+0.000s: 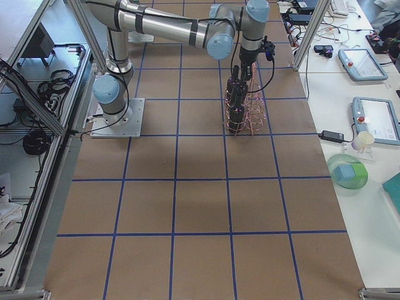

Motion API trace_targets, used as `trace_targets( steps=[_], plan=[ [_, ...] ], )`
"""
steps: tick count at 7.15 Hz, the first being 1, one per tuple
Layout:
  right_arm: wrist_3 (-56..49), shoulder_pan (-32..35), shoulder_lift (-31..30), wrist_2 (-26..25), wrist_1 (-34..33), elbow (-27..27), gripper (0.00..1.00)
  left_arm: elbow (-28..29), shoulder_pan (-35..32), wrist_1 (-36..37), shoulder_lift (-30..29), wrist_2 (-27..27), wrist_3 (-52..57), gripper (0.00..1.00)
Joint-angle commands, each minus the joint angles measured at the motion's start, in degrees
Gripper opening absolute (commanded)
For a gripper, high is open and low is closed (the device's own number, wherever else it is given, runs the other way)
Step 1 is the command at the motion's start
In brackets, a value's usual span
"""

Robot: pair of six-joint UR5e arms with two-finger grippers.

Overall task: Place wine into wine basket
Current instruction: 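Lower the bottle into the empty middle slot of the rack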

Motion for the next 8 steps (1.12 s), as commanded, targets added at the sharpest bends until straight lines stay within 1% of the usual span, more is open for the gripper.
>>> trace_targets(
  steps=[1,2,3,4,5,6,7,8],
  plan=[
    [-0.1,0.0,0.1,0.0,-3.2,3.5,0.0,0.0,0.0,-0.2,0.0,0.0,0.0,1.0],
    [0.0,0.0,0.1,0.0,-3.4,3.8,0.0,0.0,0.0,-0.2,0.0,0.0,0.0,1.0],
    [-0.6,0.0,0.2,-0.1,-3.4,4.1,0.05,0.0,0.0,-0.2,0.0,0.0,-0.1,1.0],
    [-0.6,0.0,0.1,-0.1,-3.6,4.2,0.24,0.0,0.0,-0.2,0.0,0.1,-0.1,1.0],
    [-0.5,0.0,-0.1,-0.1,-3.4,4.2,0.67,0.0,0.0,-0.2,0.0,0.3,-0.1,1.0],
    [-0.5,0.0,-0.6,-0.3,-3.4,3.9,1.0,0.0,0.0,-0.2,0.0,0.4,0.0,1.0],
    [-0.5,0.1,-2.3,-0.6,-3.1,3.4,1.0,0.0,0.0,-0.3,0.0,0.8,0.1,1.0],
    [-0.5,0.3,-5.1,-0.7,-2.0,3.4,1.0,0.1,-0.2,0.1,-0.1,0.0,0.2,1.0]
  ],
)
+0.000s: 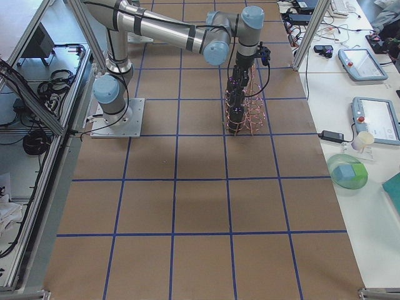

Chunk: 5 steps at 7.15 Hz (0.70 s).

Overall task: Place wine into wine basket
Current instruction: 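Lower the bottle into the empty middle slot of the rack, then open the right gripper to release the bottle in the rack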

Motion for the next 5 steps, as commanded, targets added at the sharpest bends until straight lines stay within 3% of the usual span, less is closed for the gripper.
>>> trace_targets(
  steps=[1,5],
  plan=[
    [0.4,0.3,-6.0,0.2,4.7,-0.3,1.0,0.1,-0.3,0.0,0.0,0.5,0.2,1.0],
    [0.7,0.7,-14.7,0.3,11.9,1.2,1.0,0.2,0.8,0.3,0.0,0.5,0.6,1.0]
  ],
)
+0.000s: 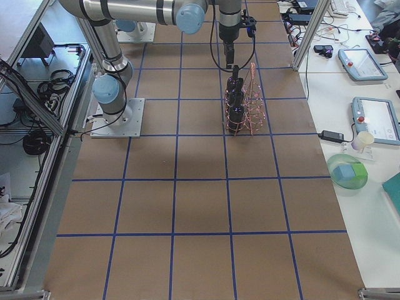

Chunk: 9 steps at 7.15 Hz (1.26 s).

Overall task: Place wine into wine basket
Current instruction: 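Open the right gripper to release the bottle in the rack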

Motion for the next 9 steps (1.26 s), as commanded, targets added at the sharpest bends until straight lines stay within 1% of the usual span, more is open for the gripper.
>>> trace_targets(
  steps=[1,2,4,5,6,9],
  plan=[
    [0.1,0.2,-2.0,0.1,1.1,0.9,1.0,-0.1,-0.1,-0.1,0.0,0.0,0.0,1.0],
    [1.1,1.7,-2.1,0.2,0.9,0.9,1.0,-0.1,-0.2,-0.1,0.1,0.0,0.0,1.0],
    [10.9,9.8,-1.7,-1.7,-0.3,0.1,1.0,-0.1,-0.2,-0.4,0.2,0.1,0.0,1.0],
    [13.3,13.3,-1.8,-1.1,-2.0,-0.3,1.0,-0.1,-0.2,-0.2,0.2,0.0,0.0,1.0],
    [13.4,15.8,-1.5,-1.7,-3.0,-0.9,1.0,-0.2,-0.3,-0.2,0.2,0.0,0.0,1.0],
    [13.5,15.7,-1.0,-1.2,-2.6,-0.9,1.0,-0.2,-0.3,-0.3,0.3,0.0,0.0,1.0]
  ],
)
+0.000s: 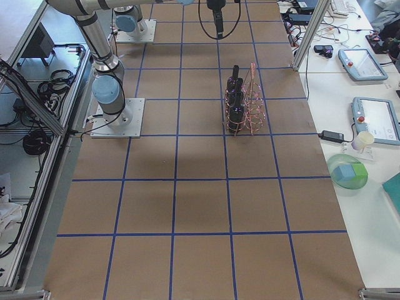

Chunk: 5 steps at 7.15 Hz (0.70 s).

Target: Place wine into wine basket

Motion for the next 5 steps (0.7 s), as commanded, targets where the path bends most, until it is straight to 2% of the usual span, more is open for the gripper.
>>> trace_targets(
  steps=[1,2,5],
  plan=[
    [0.1,0.0,0.0,0.1,1.7,0.0,1.0,0.0,0.0,0.1,0.0,0.0,0.0,1.0],
    [0.7,-0.2,0.0,0.4,5.3,-0.4,1.0,0.0,0.0,0.0,0.1,0.0,0.0,1.0],
    [3.7,-0.2,-0.4,0.8,7.7,-0.4,1.0,0.0,0.1,-0.1,0.1,0.0,0.0,1.0]
  ],
)
